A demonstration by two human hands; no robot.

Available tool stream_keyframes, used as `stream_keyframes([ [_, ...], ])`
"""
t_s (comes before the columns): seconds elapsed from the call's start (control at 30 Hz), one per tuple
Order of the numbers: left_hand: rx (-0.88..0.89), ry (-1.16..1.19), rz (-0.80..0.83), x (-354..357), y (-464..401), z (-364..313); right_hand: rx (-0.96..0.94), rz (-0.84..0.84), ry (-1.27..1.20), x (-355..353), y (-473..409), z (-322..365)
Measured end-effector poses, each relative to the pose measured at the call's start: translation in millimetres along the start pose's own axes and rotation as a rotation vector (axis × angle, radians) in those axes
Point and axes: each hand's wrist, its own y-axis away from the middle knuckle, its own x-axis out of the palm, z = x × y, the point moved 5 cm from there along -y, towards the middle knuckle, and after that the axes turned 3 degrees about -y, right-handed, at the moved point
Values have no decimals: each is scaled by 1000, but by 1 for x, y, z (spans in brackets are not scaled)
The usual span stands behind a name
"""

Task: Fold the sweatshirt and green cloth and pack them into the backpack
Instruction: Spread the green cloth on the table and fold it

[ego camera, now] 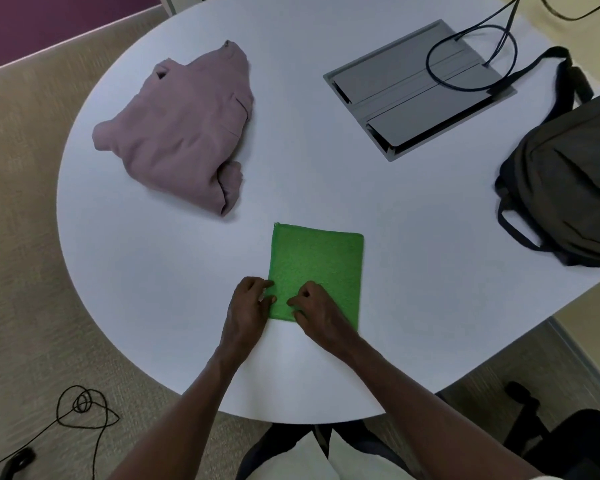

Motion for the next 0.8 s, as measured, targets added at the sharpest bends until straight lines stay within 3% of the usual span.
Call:
stream_keyframes([
  [0.07,56,-83,-12,0,1,-7,41,-66,19,-7,0,-3],
  [0.2,192,-84,-55,5,-8,-40,100,-243,309,-16,-4,-12],
  [0.33,166,-24,-38,26,-27,-61,154,-145,466,-9,-9,-28],
  [0.47,244,-262,125,53,-22,-33,143,-60,477,-3,0,-43],
  [0.63,264,-459,184,53,-14,-18,100,-52,461,-5,4,-46],
  [0.8,154,-456,176,53,-17,-29,177,-129,395,-17,-3,-50],
])
